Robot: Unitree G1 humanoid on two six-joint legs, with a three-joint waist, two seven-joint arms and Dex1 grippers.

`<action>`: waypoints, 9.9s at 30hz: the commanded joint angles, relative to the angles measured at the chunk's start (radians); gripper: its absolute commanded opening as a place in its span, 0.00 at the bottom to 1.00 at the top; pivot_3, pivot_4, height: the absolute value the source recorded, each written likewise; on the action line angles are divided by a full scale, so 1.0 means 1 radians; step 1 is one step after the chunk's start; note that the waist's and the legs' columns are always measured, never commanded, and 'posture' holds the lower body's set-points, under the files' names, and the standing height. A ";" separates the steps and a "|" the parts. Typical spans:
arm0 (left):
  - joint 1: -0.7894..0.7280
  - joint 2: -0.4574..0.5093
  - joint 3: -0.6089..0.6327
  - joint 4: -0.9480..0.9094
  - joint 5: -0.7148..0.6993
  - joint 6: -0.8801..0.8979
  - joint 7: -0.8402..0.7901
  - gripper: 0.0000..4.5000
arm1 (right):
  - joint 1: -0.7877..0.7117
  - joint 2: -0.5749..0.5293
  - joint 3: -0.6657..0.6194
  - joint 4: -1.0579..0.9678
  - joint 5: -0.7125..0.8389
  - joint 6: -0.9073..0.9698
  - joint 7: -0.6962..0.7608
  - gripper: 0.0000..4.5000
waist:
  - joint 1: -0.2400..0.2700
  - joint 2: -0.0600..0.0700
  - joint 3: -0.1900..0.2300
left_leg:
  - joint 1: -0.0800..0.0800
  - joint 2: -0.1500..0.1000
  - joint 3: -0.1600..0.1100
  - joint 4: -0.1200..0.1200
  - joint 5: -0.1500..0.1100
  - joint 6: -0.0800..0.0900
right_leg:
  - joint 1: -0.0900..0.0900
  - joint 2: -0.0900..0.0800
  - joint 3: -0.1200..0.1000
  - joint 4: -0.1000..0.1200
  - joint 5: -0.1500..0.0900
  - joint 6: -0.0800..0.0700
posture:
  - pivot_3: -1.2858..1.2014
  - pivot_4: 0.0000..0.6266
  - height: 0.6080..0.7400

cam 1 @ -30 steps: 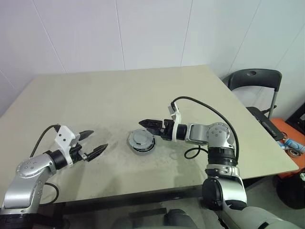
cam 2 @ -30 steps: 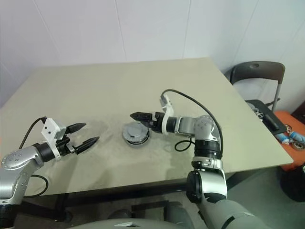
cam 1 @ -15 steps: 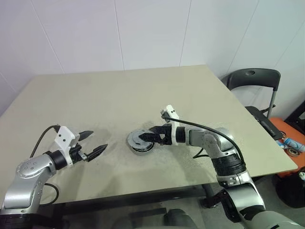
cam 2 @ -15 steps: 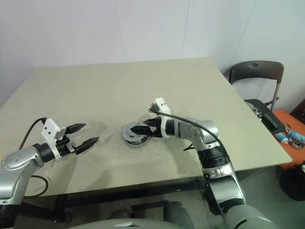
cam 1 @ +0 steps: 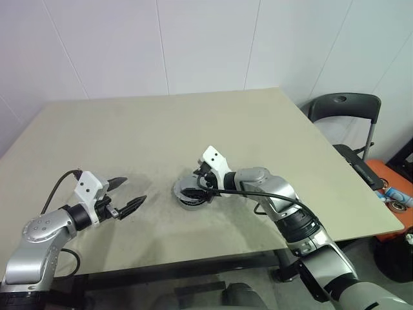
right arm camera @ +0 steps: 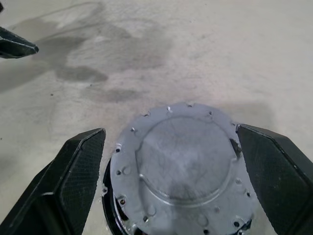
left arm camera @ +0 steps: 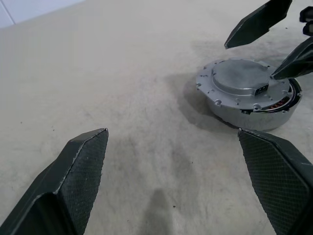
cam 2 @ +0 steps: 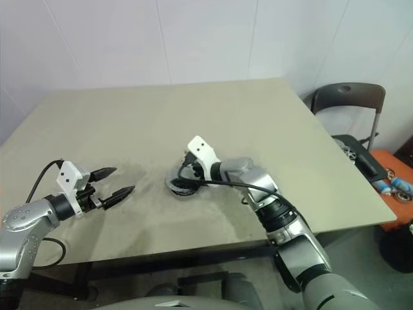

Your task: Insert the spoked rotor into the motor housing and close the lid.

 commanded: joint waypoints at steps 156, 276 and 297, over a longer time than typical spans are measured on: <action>-0.285 -0.134 -0.371 0.181 0.146 0.121 -0.003 0.00 | -0.053 -0.048 0.057 0.241 -0.206 -0.278 0.353 0.72 | 0.018 -0.001 -0.005 | 0.006 -0.002 0.000 0.001 0.000 0.000 | 0.005 0.000 0.000 0.003 0.000 0.000 | 0.52 0.00 1.00; -0.030 -0.341 0.177 0.033 -0.744 0.711 0.255 1.00 | -0.163 0.143 -0.787 0.391 0.430 0.789 -0.105 0.28 | -0.001 0.003 -0.002 | -0.004 -0.001 -0.001 -0.002 -0.002 0.003 | 0.000 0.000 0.000 -0.009 0.001 0.003 | 0.52 0.00 1.00; -0.073 -0.360 0.144 0.011 -0.918 0.710 0.319 1.00 | -0.188 0.210 -0.816 0.322 0.546 0.830 -0.167 0.28 | -0.001 0.003 -0.002 | -0.004 -0.001 -0.001 -0.002 -0.002 0.003 | 0.000 0.000 0.000 -0.009 0.001 0.003 | 0.52 0.00 1.00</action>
